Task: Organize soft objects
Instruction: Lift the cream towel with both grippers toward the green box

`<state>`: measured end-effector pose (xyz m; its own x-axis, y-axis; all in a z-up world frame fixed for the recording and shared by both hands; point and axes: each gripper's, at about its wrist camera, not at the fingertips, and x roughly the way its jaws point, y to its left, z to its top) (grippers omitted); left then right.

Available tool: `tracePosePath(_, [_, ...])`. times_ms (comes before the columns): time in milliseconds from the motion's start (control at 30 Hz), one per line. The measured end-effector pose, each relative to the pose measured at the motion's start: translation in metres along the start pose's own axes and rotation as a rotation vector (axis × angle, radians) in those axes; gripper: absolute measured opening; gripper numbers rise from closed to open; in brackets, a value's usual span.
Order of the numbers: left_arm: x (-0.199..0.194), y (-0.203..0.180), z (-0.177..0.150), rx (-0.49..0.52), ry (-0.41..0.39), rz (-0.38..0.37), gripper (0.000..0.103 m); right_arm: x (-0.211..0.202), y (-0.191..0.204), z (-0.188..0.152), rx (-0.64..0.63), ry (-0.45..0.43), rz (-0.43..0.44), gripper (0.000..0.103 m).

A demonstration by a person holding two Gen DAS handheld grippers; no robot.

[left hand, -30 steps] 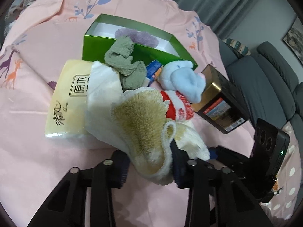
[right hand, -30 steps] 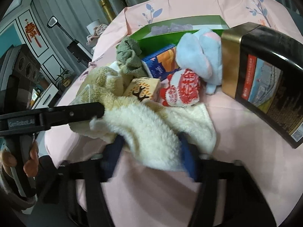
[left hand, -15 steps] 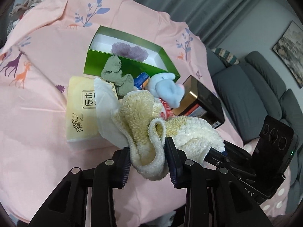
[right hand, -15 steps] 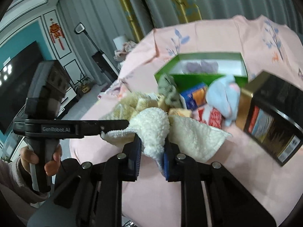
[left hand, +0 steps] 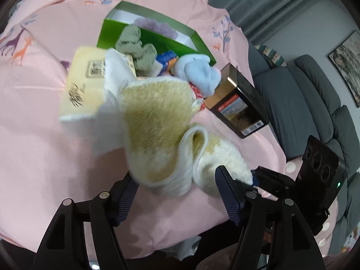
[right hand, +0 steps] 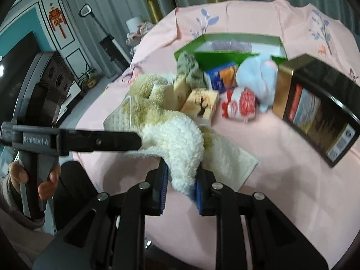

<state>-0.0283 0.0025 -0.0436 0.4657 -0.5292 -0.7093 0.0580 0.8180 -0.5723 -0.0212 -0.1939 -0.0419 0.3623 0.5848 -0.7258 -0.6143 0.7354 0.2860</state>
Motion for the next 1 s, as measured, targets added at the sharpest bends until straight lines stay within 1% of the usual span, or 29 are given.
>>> tracePosePath(67, [0.002,-0.002,-0.001,-0.008,-0.008,-0.008,0.069,0.000,-0.001,-0.006,0.005,0.012,0.014,0.021])
tracePosePath(100, [0.003,-0.004,-0.001,-0.008,-0.014,-0.006,0.069,0.001,-0.001,-0.011,0.003,0.022,0.021,0.019])
tracePosePath(167, [0.005,-0.008,-0.002,0.001,-0.014,0.013,0.067,0.000,0.001,-0.018,0.002,0.037,0.048,0.019])
tracePosePath(200, [0.006,-0.011,-0.004,0.007,-0.009,0.013,0.059,-0.001,0.003,-0.021,-0.003,0.042,0.061,0.019])
tracePosePath(233, [0.007,-0.014,-0.006,0.015,-0.002,0.010,0.045,-0.002,0.005,-0.023,-0.011,0.044,0.066,0.019])
tracePosePath(300, [0.010,-0.017,-0.009,0.022,0.011,0.017,0.032,-0.005,0.007,-0.027,-0.023,0.044,0.059,0.019])
tracePosePath(367, [0.008,-0.020,-0.010,0.029,0.009,0.017,0.030,-0.008,0.006,-0.027,-0.017,0.031,0.058,0.019])
tracePosePath(400, [0.006,-0.022,-0.009,0.035,0.004,0.015,0.027,-0.010,0.006,-0.025,-0.016,0.021,0.057,0.019])
tracePosePath(500, [-0.005,-0.035,-0.003,0.084,-0.025,0.013,0.026,-0.020,0.008,-0.016,-0.036,-0.022,0.057,0.019])
tracePosePath(600, [-0.021,-0.055,0.008,0.132,-0.062,-0.019,0.026,-0.037,0.014,-0.001,-0.079,-0.082,0.045,0.019])
tracePosePath(733, [-0.053,-0.086,0.031,0.201,-0.138,-0.090,0.026,-0.071,0.020,0.024,-0.131,-0.203,0.027,0.019])
tracePosePath(800, [-0.065,-0.098,0.045,0.238,-0.179,-0.098,0.026,-0.088,0.022,0.039,-0.159,-0.272,0.020,0.019])
tracePosePath(867, [-0.074,-0.110,0.065,0.265,-0.206,-0.106,0.026,-0.099,0.022,0.056,-0.184,-0.314,-0.004,0.019])
tracePosePath(900, [-0.078,-0.113,0.072,0.276,-0.220,-0.102,0.026,-0.102,0.022,0.065,-0.199,-0.332,-0.024,0.019])
tracePosePath(1000, [-0.083,-0.127,0.103,0.337,-0.287,-0.029,0.026,-0.103,0.019,0.095,-0.232,-0.373,-0.069,0.019])
